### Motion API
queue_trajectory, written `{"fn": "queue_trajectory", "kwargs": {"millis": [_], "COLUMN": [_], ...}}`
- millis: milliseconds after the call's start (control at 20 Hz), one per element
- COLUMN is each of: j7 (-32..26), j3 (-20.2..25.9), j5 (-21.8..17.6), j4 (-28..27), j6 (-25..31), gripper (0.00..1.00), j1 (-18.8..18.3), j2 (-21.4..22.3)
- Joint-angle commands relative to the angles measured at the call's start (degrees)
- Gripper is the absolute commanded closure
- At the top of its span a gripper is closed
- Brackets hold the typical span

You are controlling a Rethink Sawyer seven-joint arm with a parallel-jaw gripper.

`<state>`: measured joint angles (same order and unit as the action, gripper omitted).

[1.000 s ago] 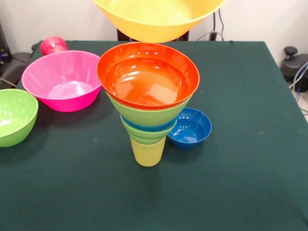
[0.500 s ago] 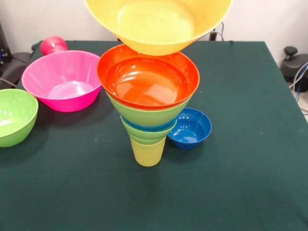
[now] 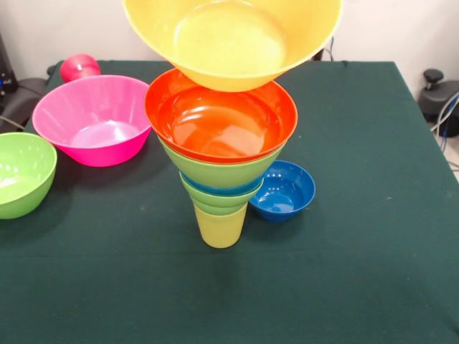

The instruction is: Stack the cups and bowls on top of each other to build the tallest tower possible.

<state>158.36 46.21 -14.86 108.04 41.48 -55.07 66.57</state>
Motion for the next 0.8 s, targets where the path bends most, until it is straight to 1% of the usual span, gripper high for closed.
{"fn": "queue_trajectory", "kwargs": {"millis": [50, 500, 600, 750, 800], "j7": [-11.40, -11.58, -10.99, -10.10, -10.02], "j3": [1.31, 1.77, 2.12, 2.23, 2.22], "j5": [-3.78, -4.51, -4.65, -6.03, -6.16], "j4": [-0.61, -0.82, -0.37, 0.32, 0.46], "j6": [-3.72, -5.89, -8.16, -11.93, -12.10], "gripper": [1.00, 1.00, 1.00, 1.00, 1.00], "j1": [0.79, 0.30, 0.05, -0.10, -0.14], "j2": [-3.01, -3.57, -3.55, -3.45, -3.40]}}
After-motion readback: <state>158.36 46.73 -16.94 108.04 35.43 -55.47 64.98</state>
